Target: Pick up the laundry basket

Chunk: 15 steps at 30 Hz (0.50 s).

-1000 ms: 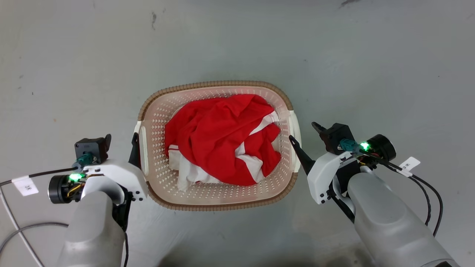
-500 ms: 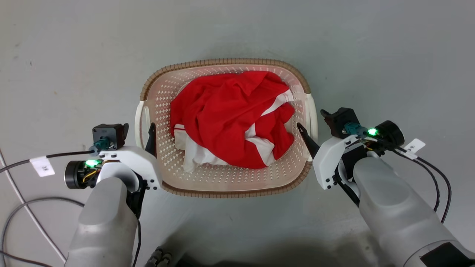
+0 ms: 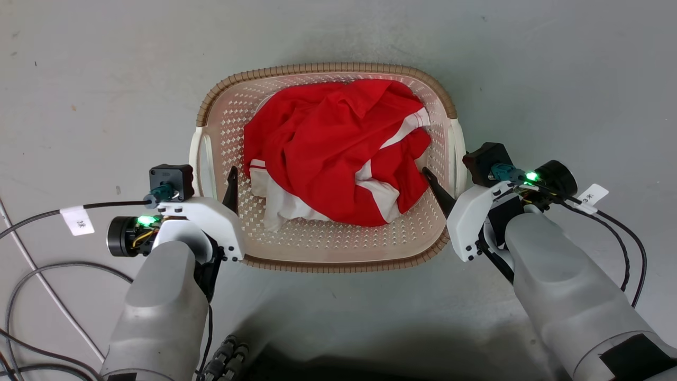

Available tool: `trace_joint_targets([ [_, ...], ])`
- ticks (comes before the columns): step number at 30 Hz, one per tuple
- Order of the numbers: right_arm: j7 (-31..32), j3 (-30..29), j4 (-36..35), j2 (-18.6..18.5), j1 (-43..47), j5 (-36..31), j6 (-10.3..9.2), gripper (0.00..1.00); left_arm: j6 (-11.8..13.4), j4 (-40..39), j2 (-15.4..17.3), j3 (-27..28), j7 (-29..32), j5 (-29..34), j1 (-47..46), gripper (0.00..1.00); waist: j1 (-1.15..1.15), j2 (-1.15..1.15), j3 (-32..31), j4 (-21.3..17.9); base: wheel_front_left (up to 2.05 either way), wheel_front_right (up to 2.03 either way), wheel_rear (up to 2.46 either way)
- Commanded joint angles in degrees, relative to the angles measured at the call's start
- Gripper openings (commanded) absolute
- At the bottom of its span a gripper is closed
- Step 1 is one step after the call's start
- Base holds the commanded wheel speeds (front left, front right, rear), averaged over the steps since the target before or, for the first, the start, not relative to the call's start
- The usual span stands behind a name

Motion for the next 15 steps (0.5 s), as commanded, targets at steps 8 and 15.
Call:
trace_joint_targets([
  [8, -0.03, -0.14, 0.91, -0.34, -1.36, -1.08, -0.11, 0.0, 0.4, 3.13, -0.5, -1.01, -0.16, -0.04, -2.02, 0.0, 0.0, 0.0, 1.12, 0.17, 0.0, 0.0, 0.0],
  [15, -0.1, -0.11, 1.28, -0.48, -0.99, -2.06, -0.03, 0.0, 0.25, 3.92, -0.57, -1.72, -0.02, -0.43, -2.34, 0.0, 0.0, 0.0, 0.23, 0.18, 0.0, 0.0, 0.0],
])
